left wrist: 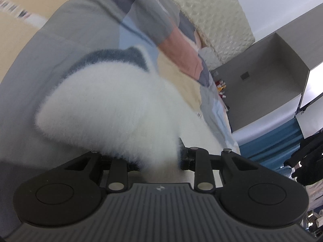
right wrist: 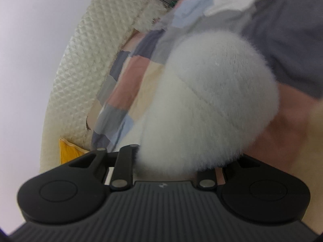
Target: Fold large clothes
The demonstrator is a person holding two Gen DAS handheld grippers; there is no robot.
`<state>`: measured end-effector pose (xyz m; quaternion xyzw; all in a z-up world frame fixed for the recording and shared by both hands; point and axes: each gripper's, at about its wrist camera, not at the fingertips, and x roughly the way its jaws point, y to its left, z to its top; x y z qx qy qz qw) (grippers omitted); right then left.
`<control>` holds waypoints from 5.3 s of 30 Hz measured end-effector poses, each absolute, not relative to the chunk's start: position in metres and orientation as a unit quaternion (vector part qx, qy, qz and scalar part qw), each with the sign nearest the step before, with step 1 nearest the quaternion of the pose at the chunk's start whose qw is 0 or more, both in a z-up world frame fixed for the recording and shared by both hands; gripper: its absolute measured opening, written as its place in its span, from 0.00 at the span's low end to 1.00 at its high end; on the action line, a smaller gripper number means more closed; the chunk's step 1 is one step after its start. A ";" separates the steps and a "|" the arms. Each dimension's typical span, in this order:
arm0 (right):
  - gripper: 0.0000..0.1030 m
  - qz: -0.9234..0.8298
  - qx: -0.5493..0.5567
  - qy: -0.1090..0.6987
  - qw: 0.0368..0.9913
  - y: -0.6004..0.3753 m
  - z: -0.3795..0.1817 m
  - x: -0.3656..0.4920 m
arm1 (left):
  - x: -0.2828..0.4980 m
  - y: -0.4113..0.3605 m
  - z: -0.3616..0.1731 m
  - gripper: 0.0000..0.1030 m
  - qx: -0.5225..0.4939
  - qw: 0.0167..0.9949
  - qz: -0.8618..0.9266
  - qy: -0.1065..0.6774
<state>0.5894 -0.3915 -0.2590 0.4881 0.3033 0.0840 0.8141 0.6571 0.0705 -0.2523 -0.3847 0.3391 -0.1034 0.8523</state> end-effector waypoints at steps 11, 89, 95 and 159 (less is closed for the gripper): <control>0.37 0.059 0.506 0.339 0.791 -0.389 -0.273 0.557 | 0.616 0.072 -0.253 0.38 -0.341 0.863 -0.084 0.364; 0.36 0.083 0.063 0.201 0.974 -0.266 -0.082 0.139 | 0.122 -0.021 -0.045 0.98 -0.027 0.975 -0.062 0.210; 0.36 0.062 0.055 0.205 0.975 -0.263 -0.088 0.141 | 0.129 -0.026 -0.053 0.98 -0.022 0.973 -0.067 0.220; 1.00 0.024 0.067 0.179 0.981 -0.277 -0.072 0.109 | 0.108 -0.033 -0.049 0.98 -0.045 0.971 -0.096 0.216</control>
